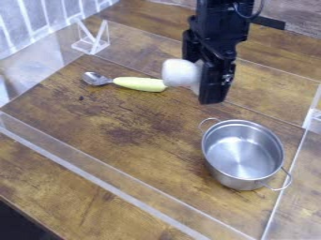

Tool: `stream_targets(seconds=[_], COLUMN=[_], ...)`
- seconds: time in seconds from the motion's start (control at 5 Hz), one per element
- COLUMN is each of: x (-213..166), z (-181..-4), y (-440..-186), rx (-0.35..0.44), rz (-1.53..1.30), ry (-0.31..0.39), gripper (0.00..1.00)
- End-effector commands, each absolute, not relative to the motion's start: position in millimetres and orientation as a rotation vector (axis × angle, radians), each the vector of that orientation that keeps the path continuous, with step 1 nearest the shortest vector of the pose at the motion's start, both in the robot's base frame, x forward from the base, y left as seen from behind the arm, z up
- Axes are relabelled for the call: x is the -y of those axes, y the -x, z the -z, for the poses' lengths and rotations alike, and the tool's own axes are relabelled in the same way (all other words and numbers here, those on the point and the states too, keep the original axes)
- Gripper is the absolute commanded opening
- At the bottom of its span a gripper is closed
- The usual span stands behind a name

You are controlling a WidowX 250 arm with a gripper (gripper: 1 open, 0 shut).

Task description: Remove the mushroom from the silver pot and put it on the table

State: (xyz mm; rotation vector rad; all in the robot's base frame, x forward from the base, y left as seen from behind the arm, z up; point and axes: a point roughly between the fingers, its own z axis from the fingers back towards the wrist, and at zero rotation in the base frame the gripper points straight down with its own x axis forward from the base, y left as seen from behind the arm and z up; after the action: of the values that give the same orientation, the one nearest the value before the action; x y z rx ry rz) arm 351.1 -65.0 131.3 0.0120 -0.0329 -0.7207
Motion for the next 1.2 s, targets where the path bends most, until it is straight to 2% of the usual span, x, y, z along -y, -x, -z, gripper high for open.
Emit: stream_targets(seconds=[0.0,0.4,0.6,0.8,1.0], x=[71.0,97.3,98.8,94.2,49.3], z=[-141.8,-119.3,-130.8,-155.8,-157.5], y=[-356.0,-351.0,-343.7,-332.0,-326.5], rx=[0.096,0.099,0.094,0.094,0.064], rz=[0.765,0.939,0.972,0.981,0.787], ry=[-0.008,0.039,0.043,0.021,0.007], gripper=[1.0,1.0,0.0,0.0,0.0])
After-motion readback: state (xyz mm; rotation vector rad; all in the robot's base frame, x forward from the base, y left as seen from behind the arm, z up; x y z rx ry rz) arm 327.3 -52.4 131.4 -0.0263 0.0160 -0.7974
